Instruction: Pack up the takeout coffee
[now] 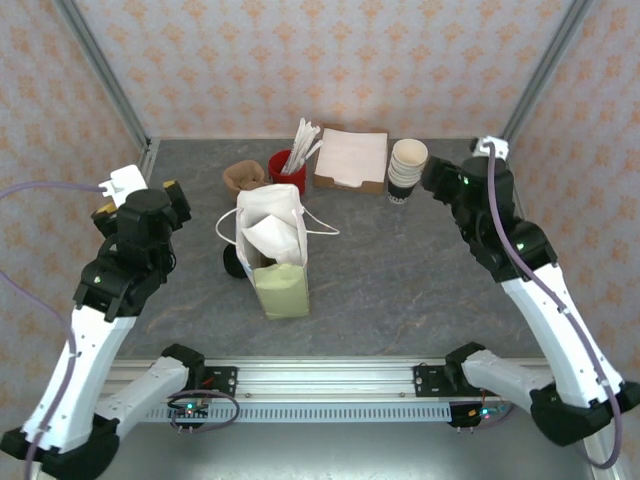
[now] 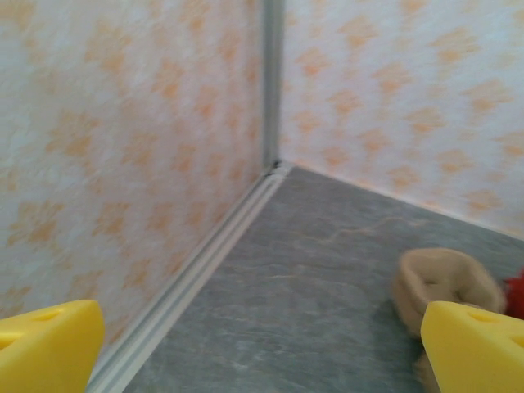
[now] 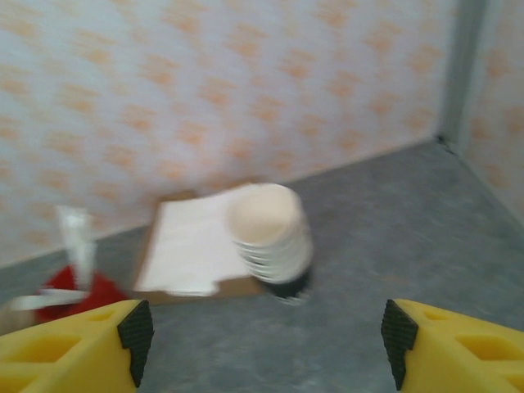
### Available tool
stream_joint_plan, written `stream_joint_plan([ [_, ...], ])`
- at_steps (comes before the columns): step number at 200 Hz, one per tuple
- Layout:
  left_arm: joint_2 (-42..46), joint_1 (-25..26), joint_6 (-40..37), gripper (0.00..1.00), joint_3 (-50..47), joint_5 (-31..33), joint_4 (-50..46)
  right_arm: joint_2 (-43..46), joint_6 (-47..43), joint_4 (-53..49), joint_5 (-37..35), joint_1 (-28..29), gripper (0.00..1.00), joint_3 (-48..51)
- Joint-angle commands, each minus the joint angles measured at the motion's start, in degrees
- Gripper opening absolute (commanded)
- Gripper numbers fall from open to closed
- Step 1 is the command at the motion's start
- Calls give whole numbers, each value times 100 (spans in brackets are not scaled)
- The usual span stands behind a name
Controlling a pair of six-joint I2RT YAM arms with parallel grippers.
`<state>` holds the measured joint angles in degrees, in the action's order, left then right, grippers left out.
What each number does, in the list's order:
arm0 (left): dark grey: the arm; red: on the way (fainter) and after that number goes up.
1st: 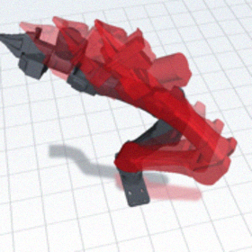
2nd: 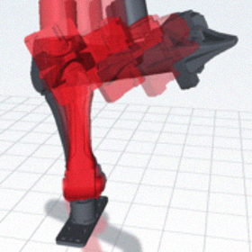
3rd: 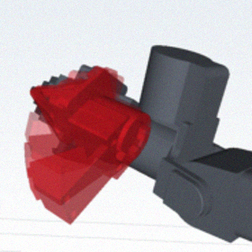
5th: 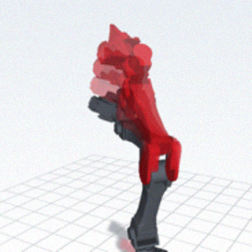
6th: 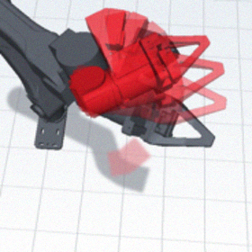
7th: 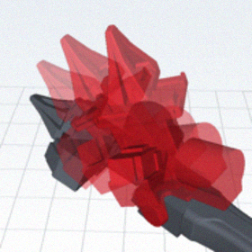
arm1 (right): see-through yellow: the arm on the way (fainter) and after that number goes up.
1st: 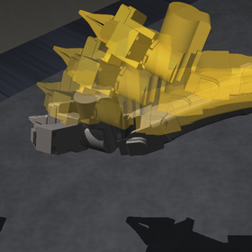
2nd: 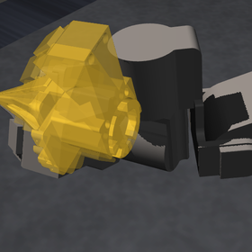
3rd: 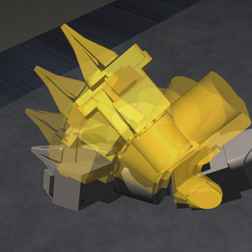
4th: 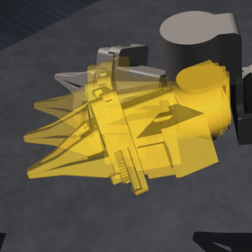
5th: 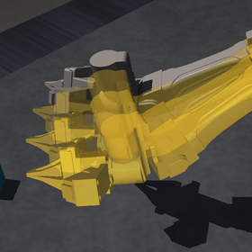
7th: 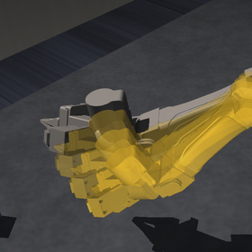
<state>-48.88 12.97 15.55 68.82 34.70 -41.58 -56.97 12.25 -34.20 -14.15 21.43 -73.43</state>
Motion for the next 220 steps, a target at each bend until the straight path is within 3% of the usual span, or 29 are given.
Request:
stream_joint_plan([
  [1, 10, -758, 121, 100, -692, -688, 993, 225, -289, 692, 2, -683, 79, 840],
  [17, 21, -1007, -2, 100, -1428, -748, 1798, 261, -193, 1155, -27, -1254, 83, 1581],
  [32, 28, -1093, -97, 100, -2127, -741, 2594, 283, -443, 2156, 396, -1603, 90, 2499],
  [77, -822, -1108, -393, 100, -3421, -907, 4485, -718, -609, 4215, -210, -1999, 100, 3881],
  [112, -1423, -1106, -866, 100, -4219, -1133, 6404, -1766, -819, 6398, -281, -2057, 100, 4689],
  [140, -2016, -1169, -1235, 100, -4362, -1310, 7159, -2604, -977, 7522, 163, -2068, 99, 4928],
  [152, -1984, -1192, -1279, 100, -4428, -1487, 7290, -2632, -1115, 7611, 467, -2029, 99, 4987],
  [174, -1940, -1206, -1326, 100, -4587, -1640, 7615, -3024, -1181, 8808, 586, -2035, 99, 5413],
  [187, -1932, -1205, -1347, 100, -4592, -1691, 7601, -2873, -1206, 8269, 690, -2033, 99, 5280],
  [220, -1866, -1201, -1223, 100, -4540, -1911, 7125, -3006, -1341, 7995, 837, -1992, 99, 5027],
])
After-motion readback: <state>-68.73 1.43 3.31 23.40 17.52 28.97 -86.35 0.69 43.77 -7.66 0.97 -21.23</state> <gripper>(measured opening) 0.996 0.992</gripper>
